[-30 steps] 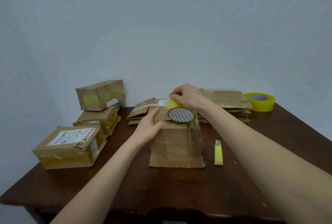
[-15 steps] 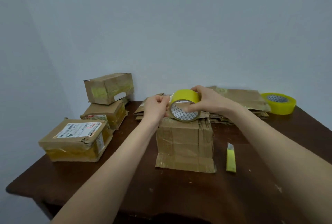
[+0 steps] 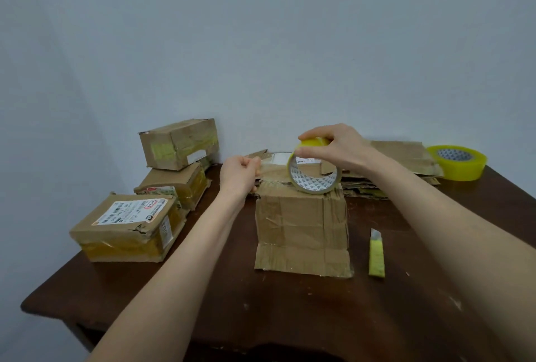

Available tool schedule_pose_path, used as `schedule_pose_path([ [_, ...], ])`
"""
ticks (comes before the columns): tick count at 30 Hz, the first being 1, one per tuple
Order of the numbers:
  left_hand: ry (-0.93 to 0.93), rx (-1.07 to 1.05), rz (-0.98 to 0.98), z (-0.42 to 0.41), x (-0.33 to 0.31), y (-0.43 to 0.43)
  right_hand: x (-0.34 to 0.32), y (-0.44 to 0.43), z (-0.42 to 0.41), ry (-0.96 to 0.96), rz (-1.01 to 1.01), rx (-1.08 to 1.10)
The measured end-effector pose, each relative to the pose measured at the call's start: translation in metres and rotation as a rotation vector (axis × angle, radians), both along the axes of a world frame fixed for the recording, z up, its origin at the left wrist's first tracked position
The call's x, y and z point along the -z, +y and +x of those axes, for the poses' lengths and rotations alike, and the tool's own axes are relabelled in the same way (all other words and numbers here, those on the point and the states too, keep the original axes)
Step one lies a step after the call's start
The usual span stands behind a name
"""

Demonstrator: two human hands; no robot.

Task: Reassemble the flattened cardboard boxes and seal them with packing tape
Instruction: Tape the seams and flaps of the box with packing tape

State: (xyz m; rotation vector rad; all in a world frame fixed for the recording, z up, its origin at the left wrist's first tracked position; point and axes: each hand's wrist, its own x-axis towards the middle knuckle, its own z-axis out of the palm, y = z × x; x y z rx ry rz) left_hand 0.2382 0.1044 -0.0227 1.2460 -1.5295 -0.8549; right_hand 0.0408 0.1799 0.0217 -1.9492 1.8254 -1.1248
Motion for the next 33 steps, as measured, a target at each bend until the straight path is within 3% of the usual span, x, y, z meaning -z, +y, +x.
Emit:
schedule_pose_path([
  [8, -0.021, -0.045, 0.113, 0.019, 0.022, -0.014, -0.001, -0.013, -0.002, 0.03, 0.056, 0.063],
  [18, 0.035, -0.036, 0.222, -0.013, 0.038, -0.028, -0.01, -0.014, 0.001, 0.064, 0.0, 0.143],
  [25, 0.078, -0.033, 0.238, -0.021, 0.036, -0.033, -0.004, -0.016, -0.007, -0.099, -0.025, 0.173],
  [29, -0.016, 0.044, 0.3, -0.016, 0.047, -0.032, 0.004, -0.017, -0.007, -0.005, 0.031, 0.155],
  [33, -0.197, 0.155, 0.325, -0.015, 0.059, -0.028, 0.014, -0.014, -0.005, -0.046, 0.018, 0.149],
])
